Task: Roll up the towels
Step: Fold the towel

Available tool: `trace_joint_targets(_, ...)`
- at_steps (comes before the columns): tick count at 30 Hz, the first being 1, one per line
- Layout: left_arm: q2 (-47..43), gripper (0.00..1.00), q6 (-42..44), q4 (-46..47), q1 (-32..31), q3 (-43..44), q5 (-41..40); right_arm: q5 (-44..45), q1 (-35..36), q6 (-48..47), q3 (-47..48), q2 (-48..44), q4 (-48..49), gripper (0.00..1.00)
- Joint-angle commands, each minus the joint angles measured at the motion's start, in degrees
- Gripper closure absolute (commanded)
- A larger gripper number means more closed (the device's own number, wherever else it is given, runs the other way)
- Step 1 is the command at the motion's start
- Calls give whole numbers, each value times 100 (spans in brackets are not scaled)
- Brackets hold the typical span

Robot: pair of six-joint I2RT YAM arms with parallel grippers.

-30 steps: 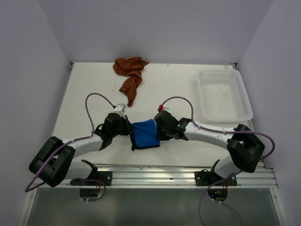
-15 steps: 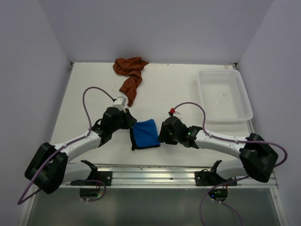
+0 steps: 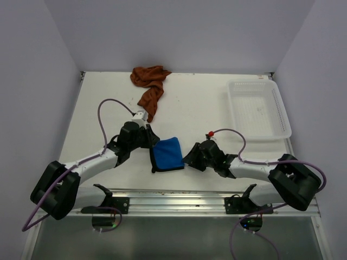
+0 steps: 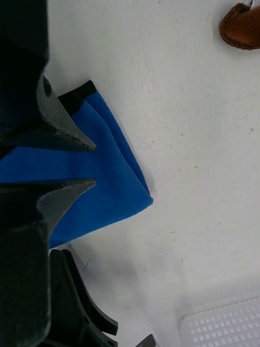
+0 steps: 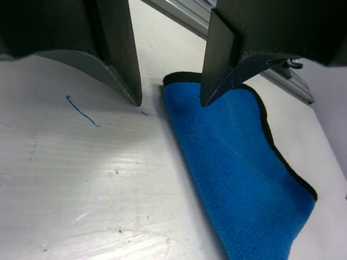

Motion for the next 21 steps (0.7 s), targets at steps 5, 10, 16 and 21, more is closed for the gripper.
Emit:
trace_joint_targets(5,116,71,-76,339,-37,-34,103,-402,-26,449,-96,612,916,49)
trace_joint_targets(10,142,71,-50,330,-37,27,77,-376,0,396,-17,718,627,53)
trace_joint_targets(16,230,71,-67,392,-37,19,103,-226,26,-8,290,709,-50,60)
trace_joint_targets(21,283,71,-85,436,-37,19,120,81,210,-412,668,709,-613,61)
